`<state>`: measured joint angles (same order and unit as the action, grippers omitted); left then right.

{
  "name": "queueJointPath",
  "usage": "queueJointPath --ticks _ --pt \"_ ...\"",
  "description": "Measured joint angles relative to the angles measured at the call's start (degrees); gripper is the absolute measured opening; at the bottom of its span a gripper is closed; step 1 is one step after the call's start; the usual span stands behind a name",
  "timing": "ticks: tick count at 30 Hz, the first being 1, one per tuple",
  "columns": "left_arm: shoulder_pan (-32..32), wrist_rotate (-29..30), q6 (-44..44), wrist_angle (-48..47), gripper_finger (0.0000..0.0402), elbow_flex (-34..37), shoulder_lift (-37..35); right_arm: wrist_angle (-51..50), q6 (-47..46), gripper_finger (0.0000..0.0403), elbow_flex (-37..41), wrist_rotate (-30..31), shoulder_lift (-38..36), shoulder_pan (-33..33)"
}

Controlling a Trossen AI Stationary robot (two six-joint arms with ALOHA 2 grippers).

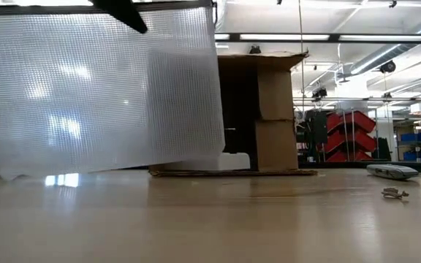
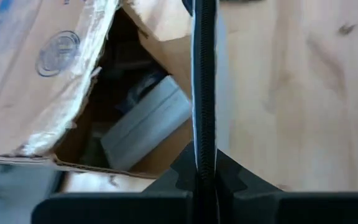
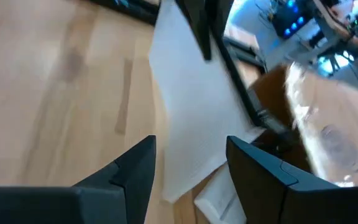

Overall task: Unpack boxes
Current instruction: Open the white zip bag

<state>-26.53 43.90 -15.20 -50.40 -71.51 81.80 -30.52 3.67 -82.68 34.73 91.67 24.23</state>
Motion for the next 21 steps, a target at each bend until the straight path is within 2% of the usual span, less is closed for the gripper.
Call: queueJointPath --ticks 3,11,21 --pt "-1.66 2.58 -0.24 -0.40 0.0000 -1.17 3.80 1.66 -1.90 0.0167 2.94 0.12 0.74 -0.02" --pt "-4.26 1.34 -2.97 -0.04 0.0000 -3.03 12.55 9.57 -5.69 0.0133 10.37 -0.07 2.92 0.43" --pt "-4.82 -1.78 -6.55 0.74 0.0000 -3.84 14.02 9.94 -9.70 0.0093 12.80 0.07 3.29 2.11"
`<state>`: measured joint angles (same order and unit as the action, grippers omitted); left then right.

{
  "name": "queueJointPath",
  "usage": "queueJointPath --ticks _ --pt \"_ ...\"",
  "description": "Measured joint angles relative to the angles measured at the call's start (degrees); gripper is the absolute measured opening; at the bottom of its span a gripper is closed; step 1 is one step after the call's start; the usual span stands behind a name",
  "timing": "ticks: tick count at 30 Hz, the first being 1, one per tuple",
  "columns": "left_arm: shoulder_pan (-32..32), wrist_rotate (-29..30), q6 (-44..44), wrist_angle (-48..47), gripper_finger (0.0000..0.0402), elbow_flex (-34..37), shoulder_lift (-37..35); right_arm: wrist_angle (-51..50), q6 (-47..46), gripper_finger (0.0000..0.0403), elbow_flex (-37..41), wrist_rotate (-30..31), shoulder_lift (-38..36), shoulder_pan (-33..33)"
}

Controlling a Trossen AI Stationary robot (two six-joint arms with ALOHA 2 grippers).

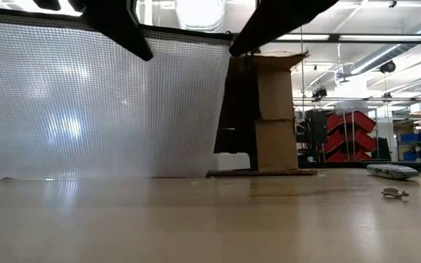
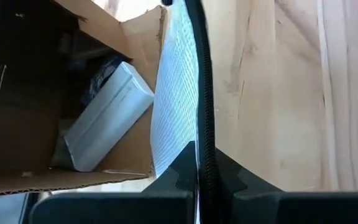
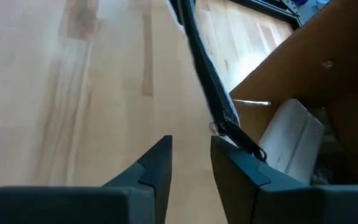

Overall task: Unpack boxes
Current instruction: Open the white zip bag

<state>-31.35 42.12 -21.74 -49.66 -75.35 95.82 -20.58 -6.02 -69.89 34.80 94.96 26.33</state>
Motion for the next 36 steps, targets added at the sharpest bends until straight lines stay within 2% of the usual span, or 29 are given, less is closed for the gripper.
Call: queueJointPath --ticks 9,18,21,27,30,33,36 --pt "0.00 -0.25 -0.93 0.48 0.0000 0.00 -0.08 -0.09 -0.03 0.0059 0.22 1.88 0.00 1.98" --pt "-0.26 -0.92 -1.84 1.73 0.0000 0.00 -0.08 0.68 -3.07 0.0041 4.37 7.42 0.00 2.27" --pt "-0.35 -0.93 -1.72 2.71 0.0000 0.00 -0.08 6.11 -1.75 0.0049 7.23 10.23 0.00 2.31" --pt "-1.01 -0.85 -1.15 4.42 0.0000 0.09 0.32 25.73 11.65 0.0077 13.34 10.41 0.00 2.57" --pt "-1.42 -0.87 -1.48 4.80 0.0000 0.09 1.32 31.84 14.74 0.0086 14.63 10.39 -0.01 2.55" --pt "-1.62 -0.69 -1.70 5.14 0.0000 0.15 2.26 33.34 14.04 0.0078 15.07 10.03 -0.02 2.49" --pt "-1.62 0.33 -1.73 5.58 0.0000 0.15 3.09 33.31 13.15 0.0053 15.14 9.80 -0.02 2.56"
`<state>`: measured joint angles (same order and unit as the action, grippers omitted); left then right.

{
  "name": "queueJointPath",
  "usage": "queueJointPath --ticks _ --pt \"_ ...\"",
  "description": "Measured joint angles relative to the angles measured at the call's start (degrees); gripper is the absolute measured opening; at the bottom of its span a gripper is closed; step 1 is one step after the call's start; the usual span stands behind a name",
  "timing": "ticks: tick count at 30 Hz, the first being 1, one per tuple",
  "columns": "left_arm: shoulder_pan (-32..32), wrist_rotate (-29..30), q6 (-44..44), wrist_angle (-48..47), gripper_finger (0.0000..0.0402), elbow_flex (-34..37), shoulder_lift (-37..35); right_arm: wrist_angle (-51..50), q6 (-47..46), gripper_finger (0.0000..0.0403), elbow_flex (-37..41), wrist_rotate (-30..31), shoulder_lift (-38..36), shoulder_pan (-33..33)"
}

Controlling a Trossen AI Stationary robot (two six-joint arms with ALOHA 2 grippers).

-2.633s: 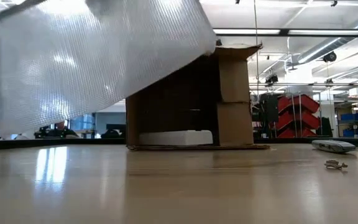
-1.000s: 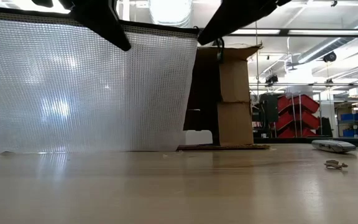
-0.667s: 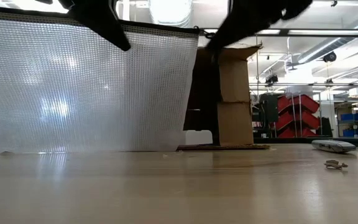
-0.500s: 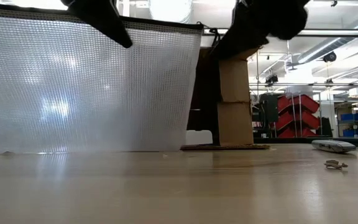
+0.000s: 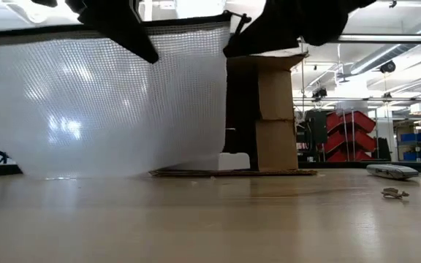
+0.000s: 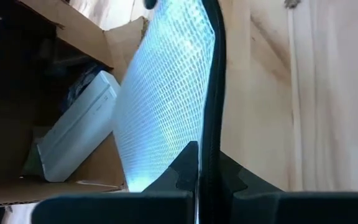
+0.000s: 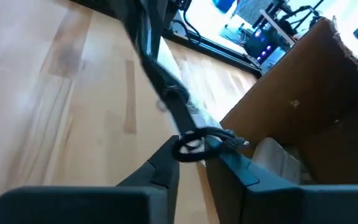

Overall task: Unpack boxes
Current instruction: Open the white zip bag

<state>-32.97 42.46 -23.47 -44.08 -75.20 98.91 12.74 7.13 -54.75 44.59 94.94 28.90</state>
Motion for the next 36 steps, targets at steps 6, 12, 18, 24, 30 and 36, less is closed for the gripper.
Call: queueJointPath --ticks 6,12,18,24,30,36 --pt "0.00 0.60 0.29 0.58 0.0000 0.02 0.55 -0.78 6.72 0.0016 1.41 0.08 0.00 1.74" --pt "0.00 0.63 -0.05 0.78 0.0000 0.02 0.55 -0.76 11.95 0.0027 1.14 0.45 0.00 2.23" --pt "0.00 0.61 -1.06 1.06 0.0000 0.02 0.55 0.34 12.04 0.0076 1.04 -1.26 0.00 2.09" --pt "0.00 0.59 -1.64 1.23 0.0000 0.02 0.55 4.14 15.79 0.0122 0.93 -1.07 0.00 2.39" --pt "0.00 0.06 -3.80 0.96 0.0000 0.02 0.55 5.15 17.01 0.0143 -0.52 -1.08 0.00 3.25" --pt "0.07 0.02 -8.54 -2.94 0.0000 0.02 0.55 5.17 16.99 0.0134 -2.18 -1.07 0.00 5.51"
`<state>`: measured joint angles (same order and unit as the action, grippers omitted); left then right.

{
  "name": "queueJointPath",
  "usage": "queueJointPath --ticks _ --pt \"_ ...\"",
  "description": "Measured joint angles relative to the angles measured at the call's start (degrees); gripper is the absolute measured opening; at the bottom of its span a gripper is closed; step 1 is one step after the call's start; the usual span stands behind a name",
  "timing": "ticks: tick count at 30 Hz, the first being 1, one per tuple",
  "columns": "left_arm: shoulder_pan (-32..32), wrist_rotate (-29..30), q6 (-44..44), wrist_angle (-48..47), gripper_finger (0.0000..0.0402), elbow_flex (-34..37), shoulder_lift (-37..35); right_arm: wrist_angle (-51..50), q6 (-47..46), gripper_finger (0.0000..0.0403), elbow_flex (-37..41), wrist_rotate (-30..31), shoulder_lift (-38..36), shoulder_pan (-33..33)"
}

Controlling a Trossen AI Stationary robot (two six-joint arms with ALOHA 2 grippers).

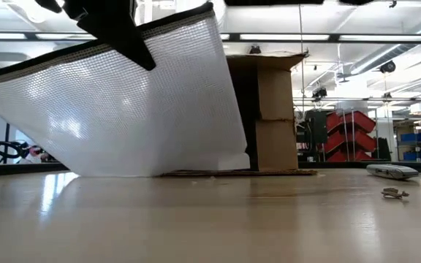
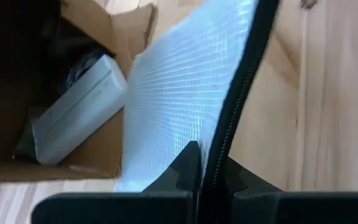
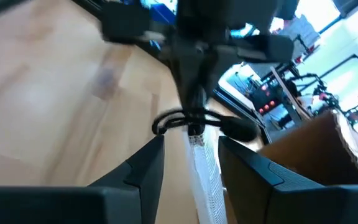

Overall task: Unpack boxes
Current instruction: Open the white zip bag

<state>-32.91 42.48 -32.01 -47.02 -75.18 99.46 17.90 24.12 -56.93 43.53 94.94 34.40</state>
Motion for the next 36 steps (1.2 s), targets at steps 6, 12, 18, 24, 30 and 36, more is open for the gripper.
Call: queueJointPath --ticks 6,12,18,24,30,36 --pt "0.09 0.85 -4.61 -1.18 0.0000 0.68 0.00 0.07 -0.07 0.0109 -0.82 -0.51 0.00 1.76" --pt "0.11 2.17 -4.52 0.15 0.0000 0.70 0.00 -3.85 -0.05 0.0087 -0.89 2.10 -0.07 2.66" --pt "-0.21 2.12 -4.31 2.89 0.0000 0.70 0.00 -7.43 0.89 0.0073 -0.87 3.05 -0.07 1.36" --pt "-0.31 2.05 -3.63 5.02 0.0000 0.70 0.00 -6.08 8.24 0.0078 -0.87 3.05 -0.07 -0.23" --pt "-0.31 2.02 -3.00 6.57 0.0000 0.70 0.00 -4.47 8.38 0.0105 -0.85 0.04 -0.07 -1.52" --pt "-0.31 1.99 -2.91 7.28 0.0000 0.70 0.00 -3.61 4.59 0.0064 -0.85 -1.95 -0.07 -2.20"
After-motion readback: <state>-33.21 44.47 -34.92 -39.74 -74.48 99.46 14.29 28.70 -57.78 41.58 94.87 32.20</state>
